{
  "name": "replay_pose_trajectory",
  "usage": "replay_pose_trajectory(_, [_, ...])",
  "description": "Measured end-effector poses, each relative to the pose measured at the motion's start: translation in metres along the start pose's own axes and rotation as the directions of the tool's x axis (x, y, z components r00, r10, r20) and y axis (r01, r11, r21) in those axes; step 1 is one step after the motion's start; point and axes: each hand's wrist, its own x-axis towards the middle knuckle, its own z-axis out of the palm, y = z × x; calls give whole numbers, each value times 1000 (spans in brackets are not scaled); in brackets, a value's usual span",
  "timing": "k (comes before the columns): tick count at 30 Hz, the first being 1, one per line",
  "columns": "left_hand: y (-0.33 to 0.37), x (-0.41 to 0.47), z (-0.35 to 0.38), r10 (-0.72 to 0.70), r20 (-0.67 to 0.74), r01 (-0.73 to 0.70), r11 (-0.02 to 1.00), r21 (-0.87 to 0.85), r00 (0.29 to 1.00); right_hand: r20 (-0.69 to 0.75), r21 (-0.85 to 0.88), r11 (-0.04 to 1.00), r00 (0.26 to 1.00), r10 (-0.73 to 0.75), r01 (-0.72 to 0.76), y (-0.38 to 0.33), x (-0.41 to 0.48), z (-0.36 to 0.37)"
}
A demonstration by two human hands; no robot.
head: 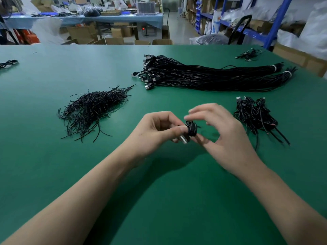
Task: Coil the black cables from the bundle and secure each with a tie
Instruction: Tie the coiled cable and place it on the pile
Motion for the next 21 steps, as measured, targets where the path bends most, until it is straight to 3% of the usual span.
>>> replay_pose_trajectory(4, [0,-1,-1,-38,42,39,999,-26,998,20,86,995,998,55,-57,-2,0,-2])
replay_pose_trajectory(8, [2,-1,0,54,-1,-53,981,185,999,50,235,924,954,297,-300,-6,-1,2])
replay_pose_trajectory(10, [2,-1,0,179,-24,-153,896,418,984,168,398,807,899,404,-437,-7,1,6])
replay_pose_trajectory(12, [4,-2,2,306,-2,-247,772,586,952,298,575,590,817,494,-567,-9,2,10])
replay_pose_trajectory(14, [5,-3,3,351,24,-283,711,644,936,380,669,393,745,549,-631,-10,3,10])
replay_pose_trajectory(16, [4,-2,0,330,-7,-258,751,608,944,405,732,300,745,531,-612,-8,3,7])
replay_pose_trajectory(17, [3,-1,-2,288,-44,-222,817,533,957,390,754,310,775,497,-578,-6,3,6])
replay_pose_trajectory(18, [3,0,-4,228,-75,-177,891,418,971,351,749,385,817,458,-539,-5,3,2])
replay_pose_trajectory(19, [3,1,-5,160,-89,-128,948,292,983,284,693,534,865,414,-484,-3,2,0])
replay_pose_trajectory(21, [2,0,-6,31,-57,-26,996,90,998,139,401,865,953,269,-302,-1,1,-4])
